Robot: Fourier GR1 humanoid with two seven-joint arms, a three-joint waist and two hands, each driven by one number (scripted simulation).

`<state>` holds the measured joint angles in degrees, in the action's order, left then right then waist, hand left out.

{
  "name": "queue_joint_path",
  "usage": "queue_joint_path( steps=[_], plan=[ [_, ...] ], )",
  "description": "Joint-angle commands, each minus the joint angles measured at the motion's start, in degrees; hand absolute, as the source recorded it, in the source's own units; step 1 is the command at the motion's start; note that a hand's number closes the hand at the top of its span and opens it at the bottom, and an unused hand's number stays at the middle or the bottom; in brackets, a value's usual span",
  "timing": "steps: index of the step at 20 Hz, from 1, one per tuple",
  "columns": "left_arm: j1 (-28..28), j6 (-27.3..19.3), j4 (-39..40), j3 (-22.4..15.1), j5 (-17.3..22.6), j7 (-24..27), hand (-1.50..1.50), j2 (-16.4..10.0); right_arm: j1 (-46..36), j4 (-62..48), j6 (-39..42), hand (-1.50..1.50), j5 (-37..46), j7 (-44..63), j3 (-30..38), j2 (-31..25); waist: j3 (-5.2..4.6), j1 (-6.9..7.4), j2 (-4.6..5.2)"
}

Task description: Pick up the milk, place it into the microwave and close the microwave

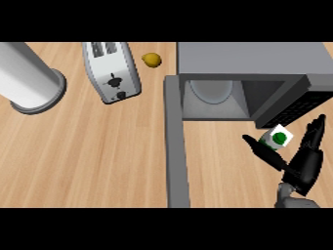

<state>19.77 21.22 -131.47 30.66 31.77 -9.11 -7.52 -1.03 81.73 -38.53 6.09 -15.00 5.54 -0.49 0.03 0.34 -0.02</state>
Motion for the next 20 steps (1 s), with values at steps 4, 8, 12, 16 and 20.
queue_joint_path(
  steps=[4, 8, 12, 16, 20],
  plan=[
    [2.4, 4.8, 0.9, 4.4, 4.2, 0.0, -1.5, 0.3, 3.4, -7.1, 5.4, -1.5, -7.0, -11.1, 4.8, -0.4, -0.02, 0.02, -0.05],
    [2.4, 6.0, 0.4, 2.9, 0.2, 1.4, -1.5, 4.2, -3.3, -17.9, 8.2, -1.5, -10.1, -16.5, 8.5, -1.8, 0.0, 0.14, 0.04],
    [0.0, 4.2, -1.5, 3.9, 1.4, -1.9, -1.5, 2.8, -5.0, -21.5, 8.7, -1.5, -10.6, -19.2, 7.9, -1.3, -0.01, 0.03, 0.01],
    [-2.3, 2.9, 0.2, 3.4, 1.2, -3.7, -1.5, 2.0, -8.0, -33.4, 10.4, -1.5, -12.6, -27.3, 12.9, -3.9, 0.03, 0.1, 0.11],
    [1.6, 9.4, 1.8, 4.4, -1.9, 2.5, -1.5, 7.1, -5.3, -34.1, 11.0, -1.5, -13.9, -31.1, 13.5, -3.8, -0.02, 0.0, 0.0]
  ],
)
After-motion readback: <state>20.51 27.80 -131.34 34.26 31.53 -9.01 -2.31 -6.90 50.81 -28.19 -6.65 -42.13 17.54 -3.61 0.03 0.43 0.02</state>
